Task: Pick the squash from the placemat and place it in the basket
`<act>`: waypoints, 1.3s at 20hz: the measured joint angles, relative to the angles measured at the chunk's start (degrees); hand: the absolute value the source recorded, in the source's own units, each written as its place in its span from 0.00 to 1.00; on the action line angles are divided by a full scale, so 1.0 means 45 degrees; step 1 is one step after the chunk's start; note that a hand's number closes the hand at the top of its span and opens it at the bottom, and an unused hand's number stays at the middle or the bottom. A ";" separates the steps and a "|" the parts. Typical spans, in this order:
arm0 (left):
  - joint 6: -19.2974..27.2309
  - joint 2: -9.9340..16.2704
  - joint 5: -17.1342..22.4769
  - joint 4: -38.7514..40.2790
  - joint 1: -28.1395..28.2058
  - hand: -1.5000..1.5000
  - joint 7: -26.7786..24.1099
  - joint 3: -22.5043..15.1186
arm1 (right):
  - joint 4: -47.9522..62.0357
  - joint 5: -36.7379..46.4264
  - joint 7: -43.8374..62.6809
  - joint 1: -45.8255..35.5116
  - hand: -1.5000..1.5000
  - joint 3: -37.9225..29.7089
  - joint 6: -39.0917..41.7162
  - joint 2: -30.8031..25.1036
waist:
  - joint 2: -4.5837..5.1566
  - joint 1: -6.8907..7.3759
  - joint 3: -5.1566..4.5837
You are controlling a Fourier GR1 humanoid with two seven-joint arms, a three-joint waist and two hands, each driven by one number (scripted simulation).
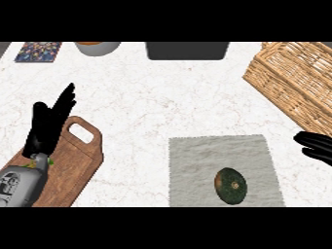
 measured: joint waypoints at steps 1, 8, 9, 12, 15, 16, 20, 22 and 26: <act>-0.0060 -0.0046 -0.0062 -0.0033 0.0069 0.50 0.0012 0.0027 | 0.0306 0.0184 -0.0133 -0.0129 0.00 0.0089 -0.0058 0.0124 | 0.0001 0.0012 0.0001; -0.0396 -0.0308 -0.0458 0.0296 0.0030 0.50 -0.0211 0.0434 | 0.1110 0.1387 -0.0024 -0.0861 0.00 0.1359 -0.0272 0.1361 | 0.0011 0.0026 0.0001; -0.0543 -0.0293 -0.0415 0.0491 -0.0068 0.50 -0.0302 0.0598 | 0.1323 0.1643 -0.0100 -0.0967 0.00 0.1565 -0.0372 0.1558 | 0.0011 0.0025 -0.0001; -0.0657 -0.0411 -0.0619 0.0161 -0.0016 0.50 0.0049 0.0709 | 0.1538 0.2247 -0.0205 -0.0948 0.00 0.1907 -0.0527 0.2027 | 0.0006 0.0020 0.0001; -0.0966 -0.0495 -0.0648 0.0160 0.0172 0.50 -0.0200 0.0970 | 0.1626 0.2850 -0.0256 -0.0914 0.00 0.2260 -0.0714 0.2559 | 0.0004 0.0015 0.0000; -0.0882 -0.0666 -0.0817 0.0110 0.0229 0.50 -0.0184 0.0904 | 0.1603 0.2959 -0.0112 -0.1039 0.00 0.2328 -0.0639 0.2752 | 0.0003 0.0014 0.0002; -0.1082 -0.0856 -0.1138 0.0380 0.0059 0.50 -0.0216 0.1203 | 0.2148 0.3695 -0.0334 -0.1299 0.00 0.2559 -0.0831 0.3489 | 0.0004 0.0007 0.0000; -0.1068 -0.1052 -0.1336 0.0459 -0.0109 0.50 -0.0120 0.1261 | 0.2359 0.4034 -0.0428 -0.1340 0.00 0.2711 -0.0928 0.3832 | 0.0005 0.0001 0.0000; -0.1309 -0.1158 -0.1513 0.0051 0.0125 0.50 0.0005 0.1490 | 0.2466 0.4405 -0.0468 -0.1351 0.00 0.2708 -0.0839 0.4169 | -0.0001 0.0009 0.0000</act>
